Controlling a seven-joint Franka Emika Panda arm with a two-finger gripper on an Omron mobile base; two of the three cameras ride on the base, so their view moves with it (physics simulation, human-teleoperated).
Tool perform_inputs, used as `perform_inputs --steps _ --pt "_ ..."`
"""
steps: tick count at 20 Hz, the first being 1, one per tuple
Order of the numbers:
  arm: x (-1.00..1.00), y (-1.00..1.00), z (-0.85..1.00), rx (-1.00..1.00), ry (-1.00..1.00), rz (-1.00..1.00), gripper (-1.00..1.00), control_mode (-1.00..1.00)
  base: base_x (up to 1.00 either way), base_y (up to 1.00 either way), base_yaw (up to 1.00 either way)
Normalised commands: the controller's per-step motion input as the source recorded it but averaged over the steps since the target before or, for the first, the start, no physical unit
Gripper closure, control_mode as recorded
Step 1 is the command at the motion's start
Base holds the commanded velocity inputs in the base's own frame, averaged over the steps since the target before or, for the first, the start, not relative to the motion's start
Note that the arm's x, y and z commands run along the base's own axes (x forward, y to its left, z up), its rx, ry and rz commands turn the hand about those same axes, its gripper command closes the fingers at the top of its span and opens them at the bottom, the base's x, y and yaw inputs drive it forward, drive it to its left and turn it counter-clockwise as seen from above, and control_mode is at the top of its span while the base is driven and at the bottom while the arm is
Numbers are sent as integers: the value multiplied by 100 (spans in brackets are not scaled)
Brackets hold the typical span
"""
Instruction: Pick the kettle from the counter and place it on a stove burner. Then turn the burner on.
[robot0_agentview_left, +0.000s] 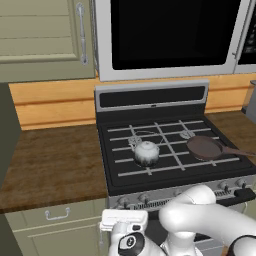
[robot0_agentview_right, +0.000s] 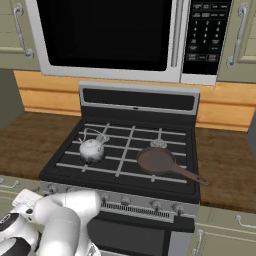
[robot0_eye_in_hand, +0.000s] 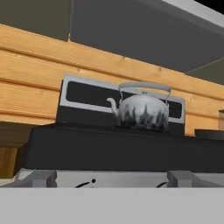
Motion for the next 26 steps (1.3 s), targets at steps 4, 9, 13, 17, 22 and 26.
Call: perform_inputs --steps 4,9,13,17,22,26 --pt "18 0 -19 3 0 8 -100 -100 0 0 0" --pt "17 0 -18 3 0 8 -100 -100 0 0 0" --pt "19 0 -20 2 0 7 -100 -100 0 0 0" --pt "16 0 -24 1 0 7 -100 -100 0 0 0" --pt "10 0 -33 0 0 7 -100 -100 0 0 0" --pt "8 0 -28 0 0 7 -100 -100 0 0 0"
